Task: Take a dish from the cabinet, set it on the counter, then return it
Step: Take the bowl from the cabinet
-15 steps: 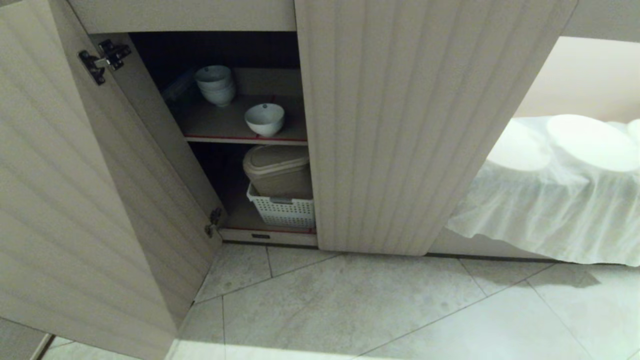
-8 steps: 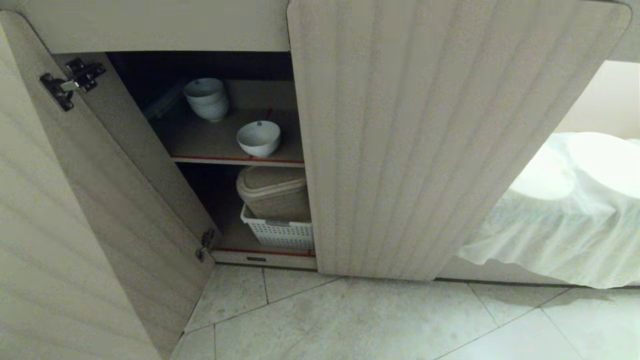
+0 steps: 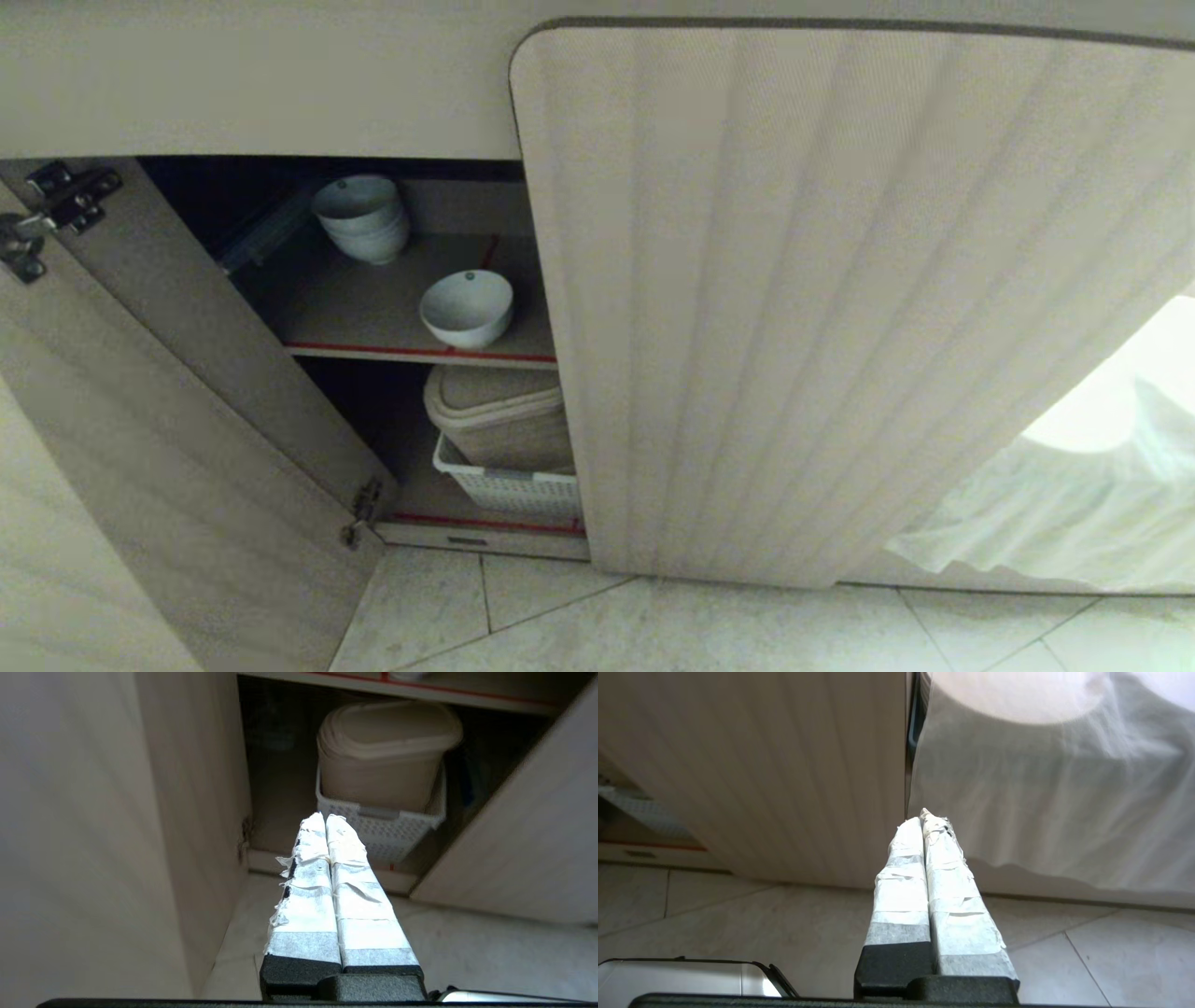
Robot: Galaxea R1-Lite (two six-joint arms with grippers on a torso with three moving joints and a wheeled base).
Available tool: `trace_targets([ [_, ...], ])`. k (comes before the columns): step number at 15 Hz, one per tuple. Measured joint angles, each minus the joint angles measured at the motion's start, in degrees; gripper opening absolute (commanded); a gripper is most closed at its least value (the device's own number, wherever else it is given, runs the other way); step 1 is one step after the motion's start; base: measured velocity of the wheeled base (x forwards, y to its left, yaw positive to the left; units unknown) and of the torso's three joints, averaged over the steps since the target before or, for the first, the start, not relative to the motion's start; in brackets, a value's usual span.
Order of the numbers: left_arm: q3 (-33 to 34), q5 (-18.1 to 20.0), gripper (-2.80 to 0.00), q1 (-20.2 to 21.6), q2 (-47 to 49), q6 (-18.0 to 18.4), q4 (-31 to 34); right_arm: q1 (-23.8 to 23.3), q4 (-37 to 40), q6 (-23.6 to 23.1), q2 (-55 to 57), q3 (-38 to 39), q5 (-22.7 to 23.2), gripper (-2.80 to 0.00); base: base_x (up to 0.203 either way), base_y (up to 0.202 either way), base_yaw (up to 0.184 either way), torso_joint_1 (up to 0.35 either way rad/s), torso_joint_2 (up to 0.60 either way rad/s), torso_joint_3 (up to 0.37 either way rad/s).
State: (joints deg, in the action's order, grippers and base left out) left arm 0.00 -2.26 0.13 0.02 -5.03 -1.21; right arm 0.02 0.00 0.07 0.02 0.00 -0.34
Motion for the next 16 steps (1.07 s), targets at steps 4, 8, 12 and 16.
trace_targets([
  [4,0.0,0.0,-2.80,0.0,0.0,0.0,0.0,0.0,0.0,0.0,0.0,0.0,0.0,-2.80,0.066,0.000,0.001,0.004,0.00,0.000],
  [8,0.0,0.0,-2.80,0.0,0.0,0.0,0.0,0.0,0.0,0.0,0.0,0.0,0.0,-2.80,0.000,0.000,0.000,0.000,0.00,0.000],
  [12,0.0,0.0,-2.80,0.0,0.0,0.5,0.1,0.0,0.0,0.0,0.0,0.0,0.0,-2.80,0.000,0.000,0.000,0.000,0.00,0.000],
  [16,-0.5,3.5,-2.80,0.0,0.0,7.6,0.4,0.0,0.0,0.0,0.0,0.0,0.0,-2.80,0.000,0.000,0.000,0.000,0.00,0.000],
])
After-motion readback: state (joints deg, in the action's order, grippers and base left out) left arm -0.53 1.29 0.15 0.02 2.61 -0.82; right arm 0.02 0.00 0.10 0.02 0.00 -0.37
